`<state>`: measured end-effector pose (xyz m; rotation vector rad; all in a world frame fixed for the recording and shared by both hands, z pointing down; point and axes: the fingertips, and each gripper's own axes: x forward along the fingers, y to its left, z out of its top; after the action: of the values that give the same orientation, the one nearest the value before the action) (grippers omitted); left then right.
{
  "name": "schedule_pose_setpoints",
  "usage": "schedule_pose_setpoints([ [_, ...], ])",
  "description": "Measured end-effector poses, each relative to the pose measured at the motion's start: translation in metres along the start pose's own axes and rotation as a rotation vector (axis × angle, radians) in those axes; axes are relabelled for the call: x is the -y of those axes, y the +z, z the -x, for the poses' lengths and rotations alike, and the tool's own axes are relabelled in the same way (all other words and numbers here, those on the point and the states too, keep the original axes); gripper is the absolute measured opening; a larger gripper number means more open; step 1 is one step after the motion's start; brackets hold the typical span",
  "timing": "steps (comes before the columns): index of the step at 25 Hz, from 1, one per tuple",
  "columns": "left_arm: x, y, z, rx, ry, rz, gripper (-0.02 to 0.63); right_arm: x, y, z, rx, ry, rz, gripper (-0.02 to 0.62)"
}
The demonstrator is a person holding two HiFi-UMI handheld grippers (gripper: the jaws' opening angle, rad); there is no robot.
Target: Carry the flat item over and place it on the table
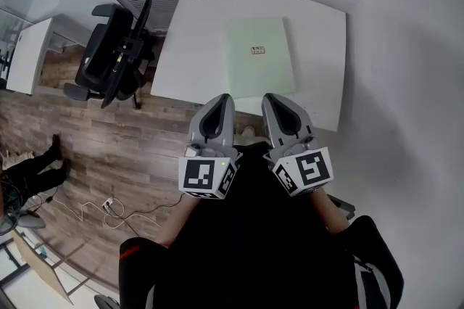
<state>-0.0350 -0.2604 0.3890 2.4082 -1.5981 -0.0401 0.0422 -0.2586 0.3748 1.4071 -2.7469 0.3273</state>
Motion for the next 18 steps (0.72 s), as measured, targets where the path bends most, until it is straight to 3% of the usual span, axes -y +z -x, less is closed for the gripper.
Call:
schedule_pose_setpoints([
  [18, 0.013, -0.012, -0.016, -0.048, -0.028, -0.013, 0.005, 0.011, -0.003, 0.001, -0.004, -0.011, -0.009, 0.001],
])
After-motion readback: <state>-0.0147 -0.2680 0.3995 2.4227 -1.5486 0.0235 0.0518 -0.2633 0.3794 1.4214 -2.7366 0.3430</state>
